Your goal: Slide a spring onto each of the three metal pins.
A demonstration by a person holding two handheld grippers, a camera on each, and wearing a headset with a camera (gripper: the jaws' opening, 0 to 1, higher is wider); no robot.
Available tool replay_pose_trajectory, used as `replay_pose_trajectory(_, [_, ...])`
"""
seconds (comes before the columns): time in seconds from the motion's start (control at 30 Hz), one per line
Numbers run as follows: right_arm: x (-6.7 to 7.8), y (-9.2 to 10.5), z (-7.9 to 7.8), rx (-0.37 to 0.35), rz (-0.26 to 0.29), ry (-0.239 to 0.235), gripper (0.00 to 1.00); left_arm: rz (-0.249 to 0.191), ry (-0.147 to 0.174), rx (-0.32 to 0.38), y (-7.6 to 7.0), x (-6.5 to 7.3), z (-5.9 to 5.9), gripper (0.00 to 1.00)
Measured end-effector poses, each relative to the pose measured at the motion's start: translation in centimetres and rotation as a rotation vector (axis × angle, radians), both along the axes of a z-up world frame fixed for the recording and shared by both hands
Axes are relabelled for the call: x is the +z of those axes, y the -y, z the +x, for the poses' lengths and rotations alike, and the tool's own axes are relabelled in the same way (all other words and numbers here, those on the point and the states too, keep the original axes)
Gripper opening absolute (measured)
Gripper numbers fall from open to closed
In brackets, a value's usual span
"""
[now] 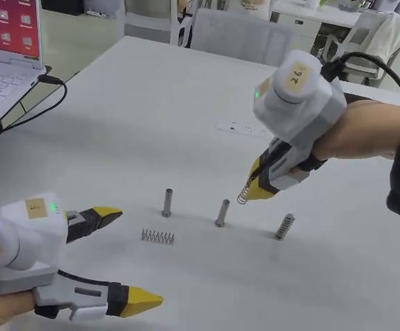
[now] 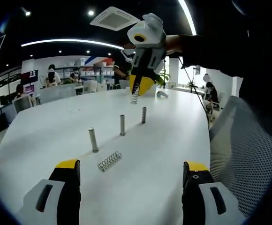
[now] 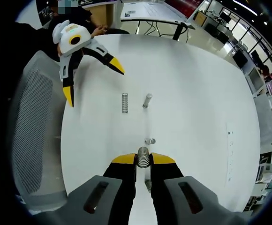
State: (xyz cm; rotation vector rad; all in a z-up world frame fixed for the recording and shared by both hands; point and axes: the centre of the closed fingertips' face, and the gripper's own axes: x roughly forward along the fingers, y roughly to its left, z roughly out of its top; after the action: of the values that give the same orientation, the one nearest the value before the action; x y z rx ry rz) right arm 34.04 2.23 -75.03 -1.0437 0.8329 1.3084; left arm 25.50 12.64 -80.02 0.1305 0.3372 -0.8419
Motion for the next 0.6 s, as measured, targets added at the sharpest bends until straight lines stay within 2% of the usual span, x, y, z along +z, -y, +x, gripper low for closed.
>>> replay_pose_trajectory(0.23, [-1.0,-0.5,1.1,-0.002,-0.01,0.008,0.08,0.001,-0.005,0.003,-0.1,-0.1,0.1,0.87])
replay_pose_trajectory(0.6, [-2.2,-0.9,1.9,0.003,-0.022,-0.006,0.08,0.008,-0.007,0.004,-0.4,0.0,0.2,0.86])
